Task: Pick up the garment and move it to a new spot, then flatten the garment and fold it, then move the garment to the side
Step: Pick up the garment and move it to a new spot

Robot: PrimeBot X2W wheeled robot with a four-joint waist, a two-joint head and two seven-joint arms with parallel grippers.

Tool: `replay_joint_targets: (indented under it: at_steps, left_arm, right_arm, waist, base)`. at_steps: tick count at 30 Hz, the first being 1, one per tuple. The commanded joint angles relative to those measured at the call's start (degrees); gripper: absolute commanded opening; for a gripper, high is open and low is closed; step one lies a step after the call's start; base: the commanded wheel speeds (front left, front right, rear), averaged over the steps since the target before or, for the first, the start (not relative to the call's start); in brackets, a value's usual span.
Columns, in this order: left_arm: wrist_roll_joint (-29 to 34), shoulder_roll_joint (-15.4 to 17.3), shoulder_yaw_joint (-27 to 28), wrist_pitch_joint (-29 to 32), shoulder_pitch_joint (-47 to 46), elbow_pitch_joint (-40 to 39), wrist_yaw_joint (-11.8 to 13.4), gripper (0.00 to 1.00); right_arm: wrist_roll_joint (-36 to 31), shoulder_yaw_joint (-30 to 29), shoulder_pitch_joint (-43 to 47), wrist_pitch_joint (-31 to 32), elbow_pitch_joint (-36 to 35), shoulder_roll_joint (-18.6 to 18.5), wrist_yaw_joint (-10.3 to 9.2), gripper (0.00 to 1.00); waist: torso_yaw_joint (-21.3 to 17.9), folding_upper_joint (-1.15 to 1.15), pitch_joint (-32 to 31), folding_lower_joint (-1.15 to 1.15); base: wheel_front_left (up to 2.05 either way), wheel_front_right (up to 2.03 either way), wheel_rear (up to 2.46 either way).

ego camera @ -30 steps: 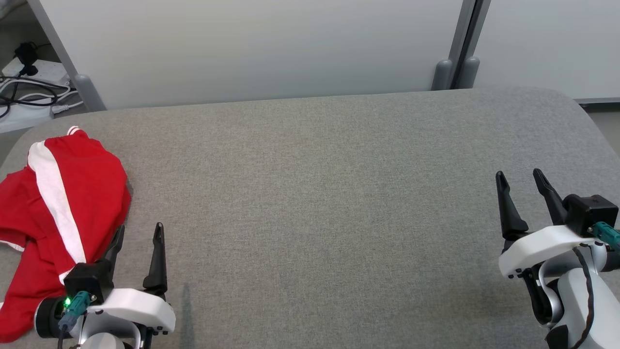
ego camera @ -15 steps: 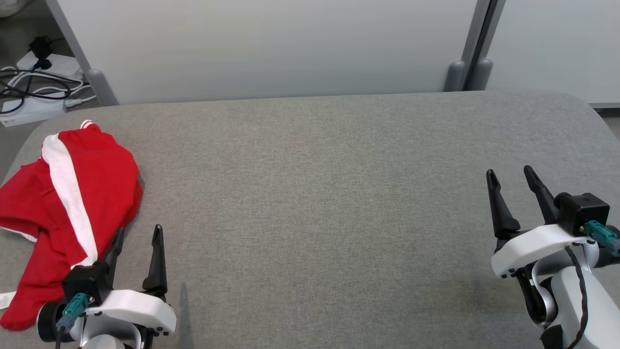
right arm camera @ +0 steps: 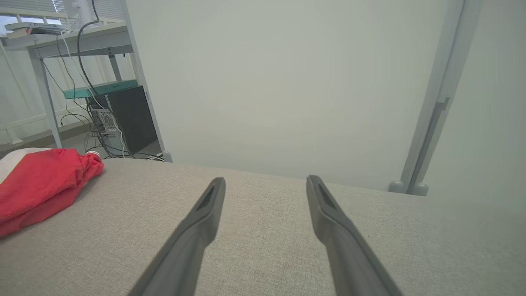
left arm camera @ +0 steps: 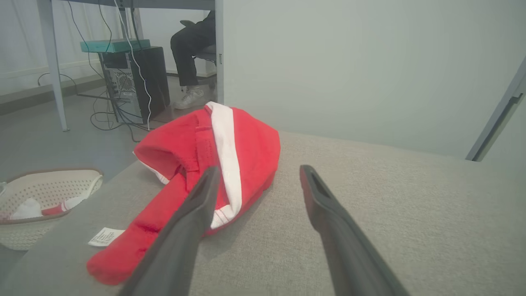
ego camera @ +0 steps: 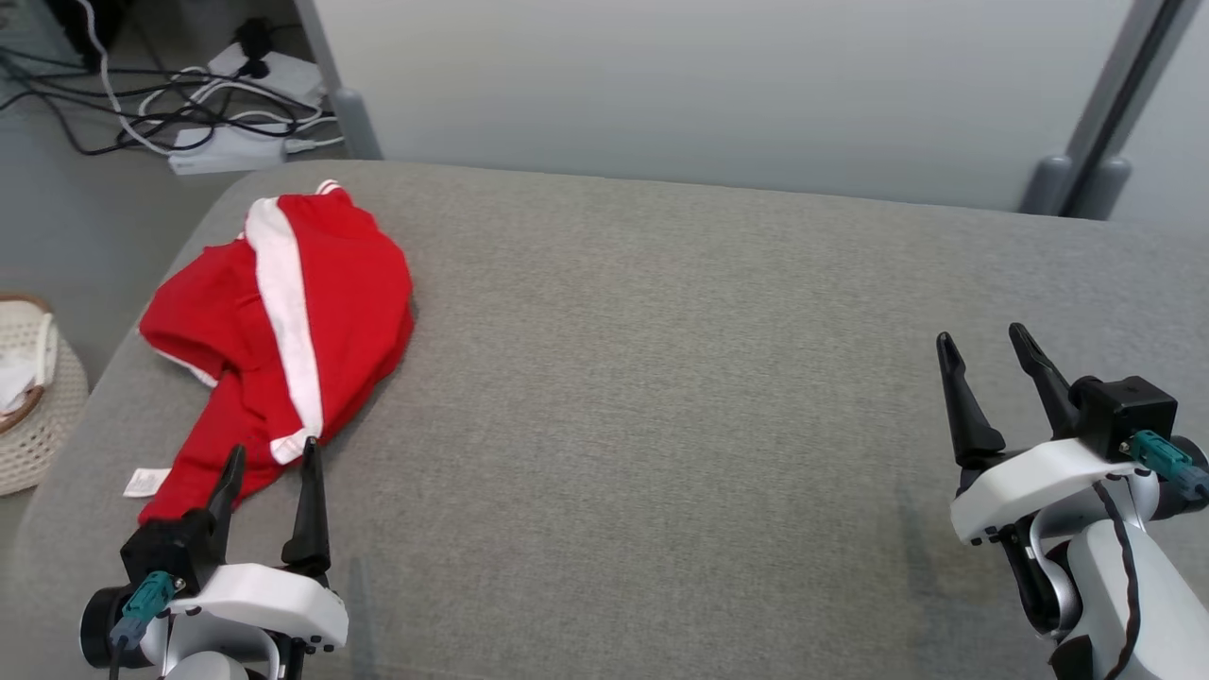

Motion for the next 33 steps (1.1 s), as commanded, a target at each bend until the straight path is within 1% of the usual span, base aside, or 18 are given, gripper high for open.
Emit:
replay_joint_targets:
  at_steps: [1,7,14,17,21,25,29,33]
  left_arm:
    - [-0.49,1.15,1.44,-0.59,-2.56,-1.24,0.35,1.0]
    - [-0.75,1.15,1.42,-0.59,-2.56,-1.22,0.36,1.0]
    - [-2.99,1.15,0.6,-0.59,-3.03,-1.0,0.56,1.0]
    - [-3.67,1.15,-0.09,-0.59,-2.96,-0.97,0.66,1.0]
    - [-6.38,1.15,-0.39,-0.59,-3.95,-0.04,0.12,1.0]
    - [-6.98,1.15,-0.22,-0.59,-5.99,1.25,-0.41,1.0]
    - [-7.65,1.47,0.12,-0.59,-12.2,6.56,-1.25,1.0]
    - [-9.5,3.55,-1.6,-0.59,-18.95,13.85,-1.46,1.0]
  right_arm:
    - [0.46,1.09,-1.03,-0.79,-1.72,-0.32,0.08,1.0]
    - [0.35,1.78,-1.49,-0.79,-2.11,-0.33,0.08,1.0]
    - [0.2,2.05,-2.13,-0.79,-2.35,-0.69,0.08,1.0]
    - [-0.02,2.16,-2.21,-0.79,-2.28,-0.62,0.08,1.0]
    - [0.25,3.01,-3.3,-0.79,-2.09,-0.74,0.08,1.0]
    - [0.58,3.18,-3.87,-0.79,-1.97,-0.97,0.08,1.0]
    - [0.72,3.72,-4.77,-0.79,-2.11,-1.21,0.08,1.0]
    - [0.93,4.03,-5.63,-0.79,-2.06,-1.32,0.08,1.0]
  waist:
    - [3.12,0.0,0.61,0.0]
    - [7.67,0.0,1.86,0.0]
    - [10.81,0.0,3.12,0.0]
    - [11.4,0.0,3.48,0.0]
    - [10.4,0.0,5.13,0.0]
    - [9.28,0.0,6.3,0.0]
    - [7.16,0.0,8.51,0.0]
    - [5.39,0.0,10.39,0.0]
  base:
    - [0.0,0.0,0.0]
    - [0.0,0.0,0.0]
    - [0.0,0.0,0.0]
    - [0.0,0.0,0.0]
    - [0.0,0.0,0.0]
    - [0.0,0.0,0.0]
    - [0.0,0.0,0.0]
    - [0.0,0.0,0.0]
